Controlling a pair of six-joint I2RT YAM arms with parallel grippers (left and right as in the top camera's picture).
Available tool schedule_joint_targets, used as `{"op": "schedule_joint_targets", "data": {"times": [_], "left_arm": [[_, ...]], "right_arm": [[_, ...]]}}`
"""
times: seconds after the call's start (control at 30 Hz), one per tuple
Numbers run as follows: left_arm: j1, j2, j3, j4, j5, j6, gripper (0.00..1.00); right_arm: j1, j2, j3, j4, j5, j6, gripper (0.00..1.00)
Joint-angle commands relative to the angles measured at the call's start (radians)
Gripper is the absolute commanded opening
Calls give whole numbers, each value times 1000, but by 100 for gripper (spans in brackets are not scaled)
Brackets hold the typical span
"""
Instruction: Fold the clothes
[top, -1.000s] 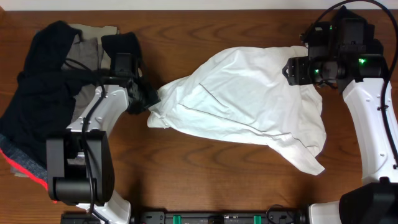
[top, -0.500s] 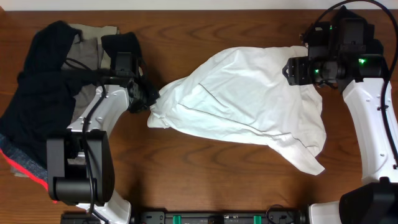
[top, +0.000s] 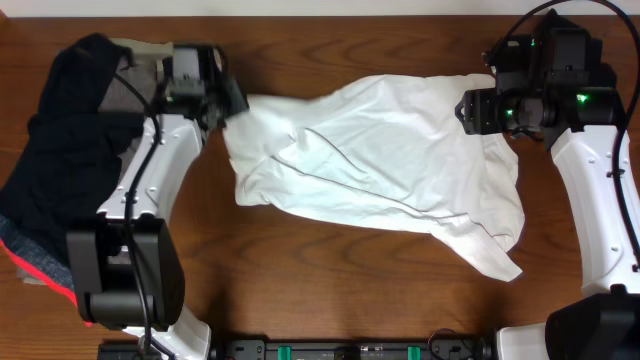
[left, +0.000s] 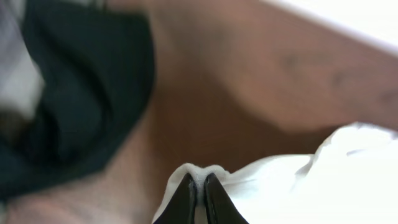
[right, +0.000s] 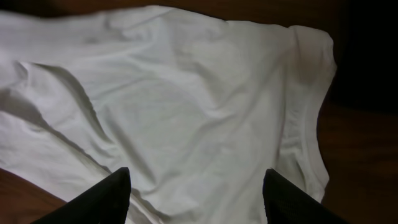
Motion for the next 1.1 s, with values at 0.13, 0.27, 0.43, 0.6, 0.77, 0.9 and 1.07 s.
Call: {"op": "schedule_joint_targets", "data": {"times": [0.13,0.27,0.43,0.6,0.77,0.9,1.07], "left_arm": [[-2,1,78,137,-126,89,6],[-2,40,78,187,-127,90,6],[-10,135,78,270,-126,89,6],[-29,231,78,389,-127,105,33],[-28,230,80,376,-164,124,98],[-21,146,81,211,-182,145,98],[-23,-24,81,-191,-140,144,98]], "right_arm": [[3,7,0,9,-1,1,66],[3,14,0,13,-1,1,66],[3,36,-1,13,0,1,66],[3,77,-1,18,0,1,66],[5,116,-1,25,-1,1,65],[6,119,0,43,-1,2,66],[7,119,0,50,-6,12,68]]}}
